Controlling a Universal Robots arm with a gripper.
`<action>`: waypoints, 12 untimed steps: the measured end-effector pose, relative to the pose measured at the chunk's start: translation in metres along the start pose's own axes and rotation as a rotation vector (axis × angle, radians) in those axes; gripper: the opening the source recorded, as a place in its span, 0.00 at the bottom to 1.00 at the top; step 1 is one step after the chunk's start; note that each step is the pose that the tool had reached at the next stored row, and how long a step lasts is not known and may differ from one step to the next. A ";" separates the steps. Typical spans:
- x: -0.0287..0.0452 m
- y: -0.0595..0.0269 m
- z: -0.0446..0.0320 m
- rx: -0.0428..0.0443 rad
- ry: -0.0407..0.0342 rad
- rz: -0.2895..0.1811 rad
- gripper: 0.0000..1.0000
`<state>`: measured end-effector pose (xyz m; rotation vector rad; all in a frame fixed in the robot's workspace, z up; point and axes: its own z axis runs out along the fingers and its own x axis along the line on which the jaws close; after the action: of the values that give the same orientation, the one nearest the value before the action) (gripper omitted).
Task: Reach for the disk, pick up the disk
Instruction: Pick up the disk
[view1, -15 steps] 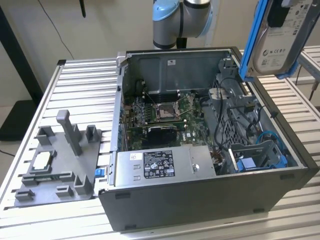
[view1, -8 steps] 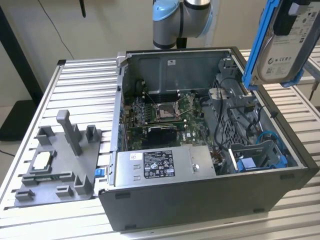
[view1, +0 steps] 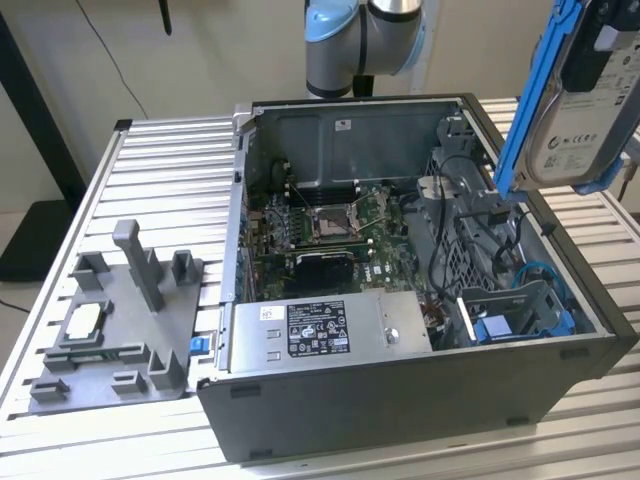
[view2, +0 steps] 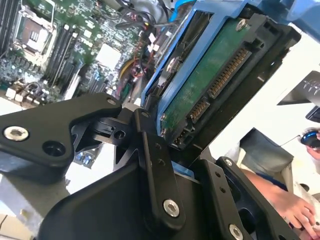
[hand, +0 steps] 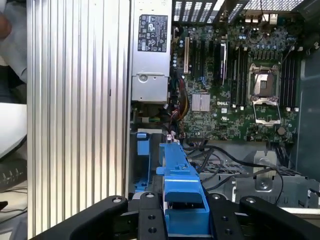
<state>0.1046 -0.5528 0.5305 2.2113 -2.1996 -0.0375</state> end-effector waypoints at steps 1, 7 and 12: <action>0.0026 0.0000 0.0004 0.0000 0.0000 0.000 0.00; 0.0154 0.0000 0.0025 0.0000 0.0000 0.000 0.00; 0.0159 -0.0001 0.0099 0.0007 -0.0001 0.000 0.00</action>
<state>0.1045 -0.5687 0.5205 2.2119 -2.1998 -0.0368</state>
